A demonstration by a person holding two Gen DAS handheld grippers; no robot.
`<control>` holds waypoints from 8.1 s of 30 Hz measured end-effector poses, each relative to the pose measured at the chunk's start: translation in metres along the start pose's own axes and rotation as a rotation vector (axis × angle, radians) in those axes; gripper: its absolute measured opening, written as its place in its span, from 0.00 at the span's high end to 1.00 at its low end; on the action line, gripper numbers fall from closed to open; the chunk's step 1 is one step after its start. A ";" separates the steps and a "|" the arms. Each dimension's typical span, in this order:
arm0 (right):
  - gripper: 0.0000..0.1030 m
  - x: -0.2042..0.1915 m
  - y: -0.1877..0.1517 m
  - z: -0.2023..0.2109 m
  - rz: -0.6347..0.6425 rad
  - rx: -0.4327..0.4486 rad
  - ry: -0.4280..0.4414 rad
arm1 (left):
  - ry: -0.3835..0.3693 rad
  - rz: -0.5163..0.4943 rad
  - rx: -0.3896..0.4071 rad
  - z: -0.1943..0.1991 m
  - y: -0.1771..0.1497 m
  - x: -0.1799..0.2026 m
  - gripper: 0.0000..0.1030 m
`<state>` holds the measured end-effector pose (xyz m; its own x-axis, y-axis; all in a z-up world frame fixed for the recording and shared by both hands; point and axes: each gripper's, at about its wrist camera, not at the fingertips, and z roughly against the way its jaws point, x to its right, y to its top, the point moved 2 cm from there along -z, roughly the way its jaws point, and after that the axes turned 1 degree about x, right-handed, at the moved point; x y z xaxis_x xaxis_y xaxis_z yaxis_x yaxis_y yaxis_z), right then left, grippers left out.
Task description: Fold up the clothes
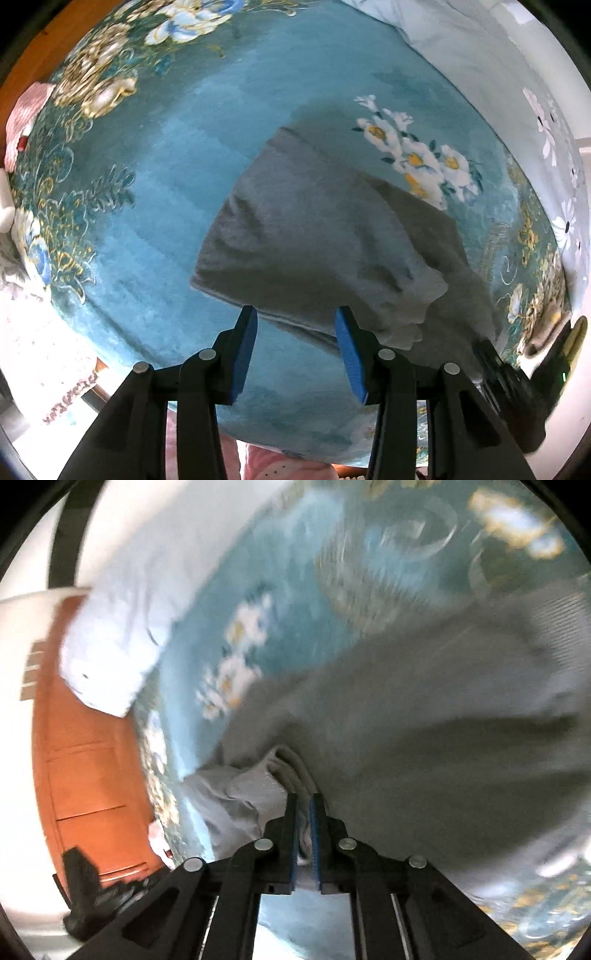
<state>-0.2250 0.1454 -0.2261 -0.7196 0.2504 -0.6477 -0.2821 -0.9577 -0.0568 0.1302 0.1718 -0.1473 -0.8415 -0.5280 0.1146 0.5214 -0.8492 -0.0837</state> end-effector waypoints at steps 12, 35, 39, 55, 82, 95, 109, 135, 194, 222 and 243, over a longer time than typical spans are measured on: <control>0.14 0.138 -0.028 0.079 -0.390 0.181 -0.054 | 0.020 -0.076 -0.007 0.003 -0.003 0.030 0.56; 0.77 0.111 -0.010 0.092 -0.565 0.384 -0.077 | -0.051 -0.001 -0.004 0.019 0.006 -0.075 0.56; 0.79 0.027 -0.013 0.114 -0.367 0.424 -0.093 | -0.079 -0.037 0.013 0.023 0.020 -0.096 0.56; 0.80 -0.300 -0.104 -0.117 0.506 0.063 -0.261 | -0.175 0.125 -0.031 0.005 0.053 -0.227 0.56; 0.52 -0.215 -0.095 -0.112 0.336 -0.084 -0.446 | -0.385 -0.049 -0.034 -0.045 0.088 -0.134 0.46; 0.52 -0.135 -0.111 -0.138 0.299 -0.135 -0.469 | -0.310 -0.202 -0.098 -0.109 0.099 -0.080 0.46; 0.52 -0.178 -0.067 -0.100 0.423 -0.035 -0.433 | -0.303 -0.253 0.036 -0.053 0.084 -0.078 0.46; 0.52 -0.161 -0.061 -0.114 0.443 -0.033 -0.388 | -0.371 -0.378 -0.040 -0.094 0.061 -0.055 0.46; 0.72 -0.080 -0.041 -0.102 0.000 -0.082 -0.159 | -0.446 0.117 -0.097 -0.090 0.080 -0.090 0.68; 0.75 -0.207 -0.051 0.210 0.269 0.330 0.102 | -0.663 -0.233 0.296 0.186 -0.002 0.033 0.70; 0.75 -0.082 -0.068 0.383 0.075 0.663 0.121 | -0.679 -0.648 0.284 0.222 -0.118 0.240 0.71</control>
<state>-0.3896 0.2447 0.1215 -0.6873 0.1318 -0.7143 -0.5911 -0.6730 0.4446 -0.1020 0.1429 0.1095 -0.7627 0.2230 0.6071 0.0768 -0.9008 0.4273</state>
